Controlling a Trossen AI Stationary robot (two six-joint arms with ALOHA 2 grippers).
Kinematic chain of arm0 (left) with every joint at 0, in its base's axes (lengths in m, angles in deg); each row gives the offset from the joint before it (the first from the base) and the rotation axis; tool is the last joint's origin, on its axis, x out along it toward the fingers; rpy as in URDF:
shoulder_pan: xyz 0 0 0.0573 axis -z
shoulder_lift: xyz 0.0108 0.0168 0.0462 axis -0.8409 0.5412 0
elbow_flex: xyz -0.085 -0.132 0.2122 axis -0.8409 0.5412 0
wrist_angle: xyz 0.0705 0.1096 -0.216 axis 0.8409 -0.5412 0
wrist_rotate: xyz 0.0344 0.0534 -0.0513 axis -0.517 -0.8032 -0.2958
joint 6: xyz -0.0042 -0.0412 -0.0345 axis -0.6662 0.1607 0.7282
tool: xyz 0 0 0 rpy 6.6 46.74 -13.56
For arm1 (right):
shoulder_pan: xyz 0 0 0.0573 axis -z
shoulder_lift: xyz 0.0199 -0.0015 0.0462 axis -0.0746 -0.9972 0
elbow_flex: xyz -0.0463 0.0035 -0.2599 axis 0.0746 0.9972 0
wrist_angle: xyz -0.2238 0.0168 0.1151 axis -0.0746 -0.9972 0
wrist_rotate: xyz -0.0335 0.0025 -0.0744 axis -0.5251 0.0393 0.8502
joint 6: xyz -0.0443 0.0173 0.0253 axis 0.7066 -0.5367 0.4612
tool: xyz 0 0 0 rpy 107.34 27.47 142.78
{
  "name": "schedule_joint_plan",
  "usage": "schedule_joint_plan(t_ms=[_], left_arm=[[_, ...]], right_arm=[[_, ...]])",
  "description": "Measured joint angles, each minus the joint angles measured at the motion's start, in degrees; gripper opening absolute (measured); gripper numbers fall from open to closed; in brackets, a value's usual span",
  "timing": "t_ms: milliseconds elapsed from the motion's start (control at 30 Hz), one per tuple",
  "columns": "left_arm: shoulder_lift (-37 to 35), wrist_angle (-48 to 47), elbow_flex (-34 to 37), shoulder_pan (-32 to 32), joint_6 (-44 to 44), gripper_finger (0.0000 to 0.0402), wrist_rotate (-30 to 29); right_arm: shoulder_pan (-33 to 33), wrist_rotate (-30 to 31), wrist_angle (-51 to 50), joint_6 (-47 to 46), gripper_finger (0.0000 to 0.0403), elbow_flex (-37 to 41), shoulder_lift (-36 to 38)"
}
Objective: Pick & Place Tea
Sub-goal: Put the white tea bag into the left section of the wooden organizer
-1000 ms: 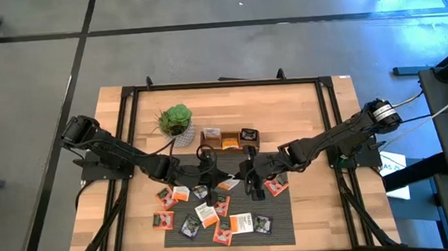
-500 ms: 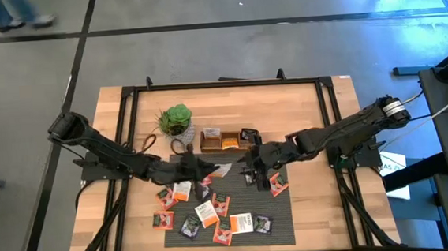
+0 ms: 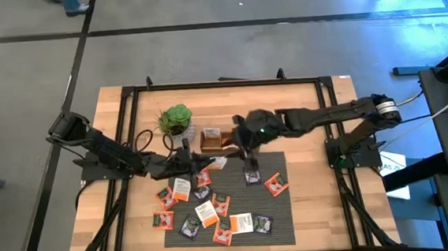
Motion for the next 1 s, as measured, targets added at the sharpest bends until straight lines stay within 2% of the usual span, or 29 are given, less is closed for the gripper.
schedule_joint_plan(t_ms=[167,400,700,1000], left_arm=[[0.00,0.16,0.00,-1.04,-0.66,0.0002,0.29],[0.00,0.17,0.00,-1.02,-1.89,0.0003,0.37],[-0.04,2.82,0.00,-0.96,-4.26,0.0002,0.45],[-0.04,2.62,0.00,-0.97,-4.26,0.0012,-0.33]], right_arm=[[0.46,-1.24,-3.70,2.85,0.0160,-4.55,-5.11],[0.48,-1.23,-9.56,3.69,0.0126,-9.72,-8.22],[0.48,-1.04,-11.04,3.70,0.0011,-9.99,-8.25],[0.48,1.45,-10.77,2.38,0.0006,-9.99,-8.25]])
